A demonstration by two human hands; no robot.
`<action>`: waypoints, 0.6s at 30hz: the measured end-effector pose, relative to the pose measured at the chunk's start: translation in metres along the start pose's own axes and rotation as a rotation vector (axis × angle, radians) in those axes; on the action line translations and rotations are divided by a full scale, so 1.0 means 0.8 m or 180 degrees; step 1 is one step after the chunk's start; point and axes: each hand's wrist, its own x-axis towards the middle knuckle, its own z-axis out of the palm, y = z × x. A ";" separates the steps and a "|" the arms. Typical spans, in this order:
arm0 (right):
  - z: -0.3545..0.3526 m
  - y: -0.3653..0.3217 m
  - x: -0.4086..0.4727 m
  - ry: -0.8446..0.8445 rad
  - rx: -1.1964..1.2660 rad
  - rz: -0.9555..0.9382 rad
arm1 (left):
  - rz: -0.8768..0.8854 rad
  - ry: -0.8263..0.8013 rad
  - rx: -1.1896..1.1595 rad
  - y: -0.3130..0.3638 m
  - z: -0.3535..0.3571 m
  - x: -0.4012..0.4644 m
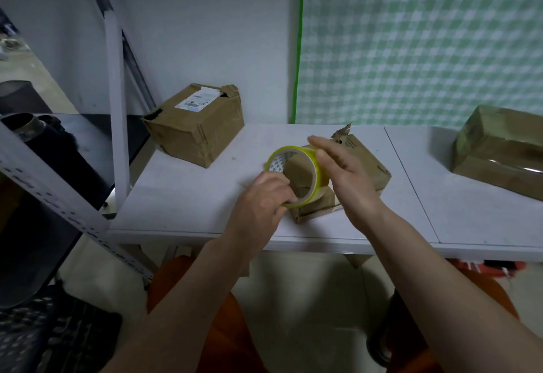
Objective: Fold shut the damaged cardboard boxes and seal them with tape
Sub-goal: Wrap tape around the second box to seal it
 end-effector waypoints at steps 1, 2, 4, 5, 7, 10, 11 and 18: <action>-0.002 -0.001 0.002 -0.0066 -0.0134 -0.0105 | 0.0041 -0.0073 0.0039 0.001 0.001 0.000; -0.003 -0.002 0.003 -0.0125 -0.0242 -0.0194 | 0.0063 -0.0135 0.0089 0.001 0.002 0.000; -0.005 0.000 0.005 -0.0174 -0.0386 -0.0315 | 0.0055 -0.0169 0.0149 0.001 0.004 0.000; -0.005 0.002 0.005 -0.0175 -0.0429 -0.0391 | -0.0005 -0.0123 0.0108 0.001 0.005 -0.001; -0.005 0.008 0.004 -0.0169 -0.0560 -0.0580 | -0.0278 0.0053 -0.0092 0.005 0.006 0.000; -0.003 0.016 -0.002 -0.0159 -0.0913 -0.0859 | -0.0588 0.0210 -0.0247 0.009 0.005 0.002; -0.003 0.018 -0.003 -0.0138 -0.0975 -0.0927 | -0.0609 0.0204 -0.0285 0.010 0.005 0.003; 0.001 0.022 -0.013 0.0044 -0.1397 -0.1408 | -0.0712 0.0236 -0.0402 0.012 0.006 0.005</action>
